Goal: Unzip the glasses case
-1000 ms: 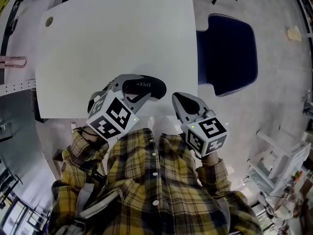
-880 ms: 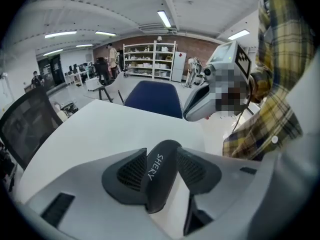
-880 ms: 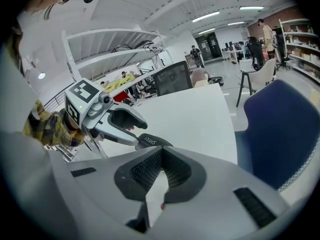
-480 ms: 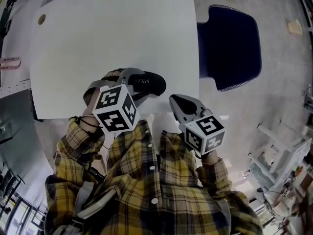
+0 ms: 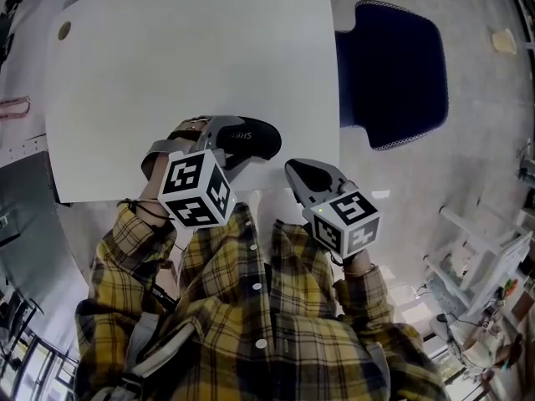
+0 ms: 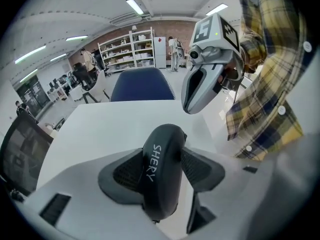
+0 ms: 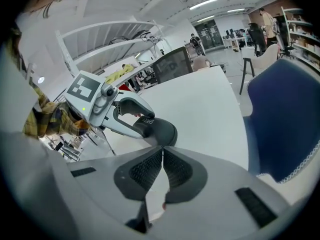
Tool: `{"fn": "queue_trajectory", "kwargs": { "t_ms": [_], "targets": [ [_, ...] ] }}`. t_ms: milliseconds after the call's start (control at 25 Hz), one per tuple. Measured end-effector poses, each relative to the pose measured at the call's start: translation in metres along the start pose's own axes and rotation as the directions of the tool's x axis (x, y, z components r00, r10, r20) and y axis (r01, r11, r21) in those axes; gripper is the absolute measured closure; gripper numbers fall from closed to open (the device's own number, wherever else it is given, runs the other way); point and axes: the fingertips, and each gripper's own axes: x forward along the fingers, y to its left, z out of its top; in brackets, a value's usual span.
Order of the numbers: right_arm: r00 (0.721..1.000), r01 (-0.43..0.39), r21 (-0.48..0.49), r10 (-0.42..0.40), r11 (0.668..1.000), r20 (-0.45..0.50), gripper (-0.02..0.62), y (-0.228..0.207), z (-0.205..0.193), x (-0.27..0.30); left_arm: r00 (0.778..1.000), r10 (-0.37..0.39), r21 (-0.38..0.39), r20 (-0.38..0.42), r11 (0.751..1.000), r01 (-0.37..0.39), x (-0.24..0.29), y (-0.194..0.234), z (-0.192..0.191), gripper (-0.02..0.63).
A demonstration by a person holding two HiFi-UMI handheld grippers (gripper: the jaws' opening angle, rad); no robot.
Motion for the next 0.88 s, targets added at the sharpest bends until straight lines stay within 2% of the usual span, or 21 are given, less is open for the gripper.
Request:
{"fn": "queue_trajectory", "kwargs": {
  "t_ms": [200,280,360,600,760,880],
  "targets": [
    [0.996,-0.036,-0.192,0.019,0.981,-0.089,0.583,0.008,-0.016,0.013,1.0,0.005,0.001,0.008,1.0,-0.005,0.001,-0.002,0.001,0.371],
    [0.993,-0.049,-0.267,0.019,0.962,-0.116,0.511,0.011,-0.021,0.02,1.0,0.009,-0.001,0.012,1.0,-0.009,0.001,-0.002,0.002,0.371],
    [0.995,-0.038,-0.319,0.005,0.947,-0.103,0.499,0.009,-0.026,0.032,1.0,0.011,-0.003,0.019,1.0,-0.011,0.001,-0.001,0.001,0.371],
    [0.999,0.013,-0.424,-0.028,0.906,-0.029,0.499,0.009,-0.028,0.048,0.999,0.009,-0.007,0.041,1.0,-0.008,0.001,0.0,0.0,0.371],
    [0.994,0.059,-0.485,-0.096,0.872,-0.053,0.499,0.005,-0.029,0.05,0.999,0.008,-0.007,0.044,1.0,-0.007,0.002,-0.001,0.0,0.371],
    [0.99,0.053,-0.48,-0.107,0.876,-0.086,0.5,0.007,-0.031,0.055,0.999,0.005,-0.009,0.046,1.0,-0.005,0.002,0.0,0.0,0.371]
  ]
}}
